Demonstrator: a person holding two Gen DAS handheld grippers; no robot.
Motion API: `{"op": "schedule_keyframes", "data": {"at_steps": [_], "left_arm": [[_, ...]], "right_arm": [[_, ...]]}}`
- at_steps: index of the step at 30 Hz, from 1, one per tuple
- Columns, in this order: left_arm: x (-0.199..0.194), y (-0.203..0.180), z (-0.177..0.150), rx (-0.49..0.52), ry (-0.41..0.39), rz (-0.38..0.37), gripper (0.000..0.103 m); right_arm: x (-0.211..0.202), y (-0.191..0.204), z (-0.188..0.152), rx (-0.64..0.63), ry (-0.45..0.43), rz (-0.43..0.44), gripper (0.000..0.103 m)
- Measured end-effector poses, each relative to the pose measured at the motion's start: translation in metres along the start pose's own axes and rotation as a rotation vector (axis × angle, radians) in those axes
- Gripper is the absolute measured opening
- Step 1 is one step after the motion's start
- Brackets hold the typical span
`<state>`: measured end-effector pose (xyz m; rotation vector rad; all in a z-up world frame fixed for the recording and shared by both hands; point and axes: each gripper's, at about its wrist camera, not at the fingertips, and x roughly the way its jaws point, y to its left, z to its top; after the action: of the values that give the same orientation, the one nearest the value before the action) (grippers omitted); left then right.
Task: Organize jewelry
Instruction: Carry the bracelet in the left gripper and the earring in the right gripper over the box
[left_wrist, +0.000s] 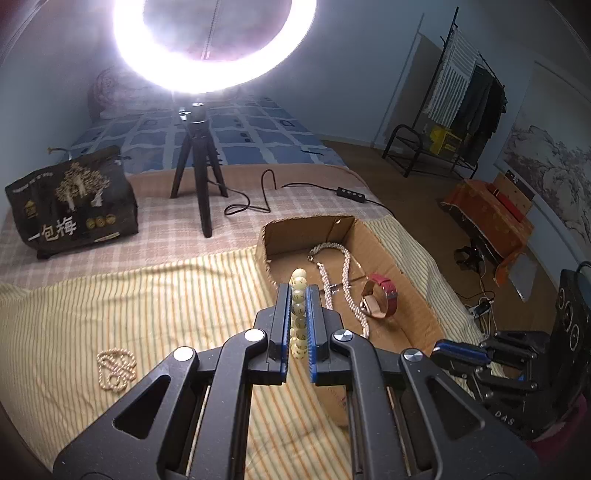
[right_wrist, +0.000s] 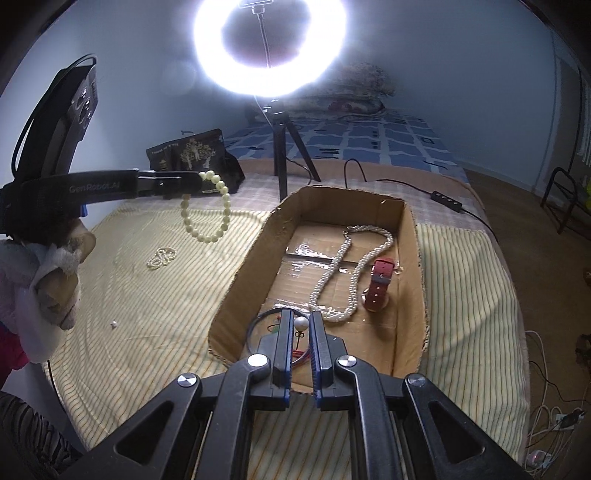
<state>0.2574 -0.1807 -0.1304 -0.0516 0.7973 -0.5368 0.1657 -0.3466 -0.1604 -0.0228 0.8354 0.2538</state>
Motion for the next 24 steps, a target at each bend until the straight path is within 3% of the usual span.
{"op": "schedule_keyframes", "data": {"at_steps": [24], "left_arm": [[0.065, -0.029, 0.02, 0.028, 0.042, 0.012, 0.005]], "right_arm": [[0.018, -0.019, 0.003, 0.017, 0.015, -0.013, 0.006]]}}
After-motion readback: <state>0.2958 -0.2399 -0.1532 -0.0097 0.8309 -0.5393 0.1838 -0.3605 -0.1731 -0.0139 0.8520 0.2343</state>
